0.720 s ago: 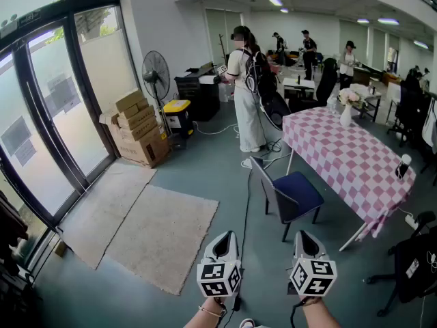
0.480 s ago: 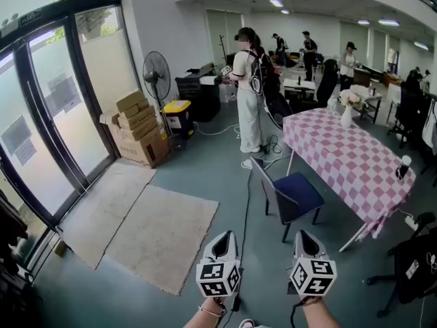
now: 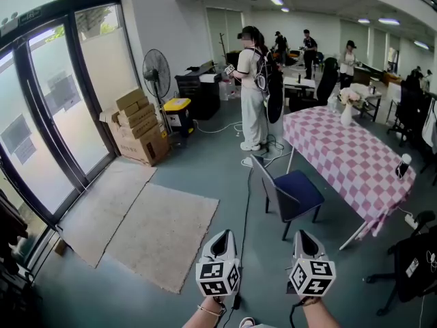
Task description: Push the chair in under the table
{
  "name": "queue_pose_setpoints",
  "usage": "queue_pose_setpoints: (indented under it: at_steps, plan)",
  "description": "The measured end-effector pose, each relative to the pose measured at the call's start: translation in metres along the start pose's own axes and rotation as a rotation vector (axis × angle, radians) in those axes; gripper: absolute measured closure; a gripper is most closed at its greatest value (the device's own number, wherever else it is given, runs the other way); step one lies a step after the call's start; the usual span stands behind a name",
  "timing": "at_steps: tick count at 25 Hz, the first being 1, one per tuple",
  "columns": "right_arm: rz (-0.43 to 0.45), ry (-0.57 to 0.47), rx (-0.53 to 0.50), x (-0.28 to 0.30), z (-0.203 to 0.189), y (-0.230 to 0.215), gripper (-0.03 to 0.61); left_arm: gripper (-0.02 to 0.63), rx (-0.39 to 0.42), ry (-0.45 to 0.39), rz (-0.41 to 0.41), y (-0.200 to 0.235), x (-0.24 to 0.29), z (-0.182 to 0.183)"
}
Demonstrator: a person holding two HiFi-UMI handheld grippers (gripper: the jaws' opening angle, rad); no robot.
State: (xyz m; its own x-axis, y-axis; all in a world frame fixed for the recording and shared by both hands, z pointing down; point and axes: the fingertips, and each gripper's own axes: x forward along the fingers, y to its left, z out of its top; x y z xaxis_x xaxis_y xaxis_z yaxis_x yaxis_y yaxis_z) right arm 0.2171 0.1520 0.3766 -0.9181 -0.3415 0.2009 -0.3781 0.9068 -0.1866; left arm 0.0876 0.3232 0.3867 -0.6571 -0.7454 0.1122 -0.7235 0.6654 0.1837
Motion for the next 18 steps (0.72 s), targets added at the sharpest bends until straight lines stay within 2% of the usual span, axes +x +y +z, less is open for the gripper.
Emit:
queue_pose_setpoints:
  at_steps: [11, 12, 14, 18]
  plan:
    - [-0.015, -0.021, -0.035, 0.000, 0.006, -0.001, 0.557, 0.611, 0.039, -0.020, 0.031, 0.008, -0.001, 0.011]
    - [-0.018, -0.021, -0.035, 0.001, 0.006, -0.001, 0.547, 0.611, 0.040, -0.023, 0.029, 0.008, 0.000, 0.012]
    - [-0.020, -0.024, -0.032, 0.003, 0.007, -0.001, 0.526, 0.560, 0.036, -0.025, 0.020, 0.009, 0.002, 0.013]
    - [-0.026, -0.032, -0.034, 0.004, 0.009, 0.001, 0.486, 0.552, 0.030, -0.025, 0.021, 0.013, 0.003, 0.013]
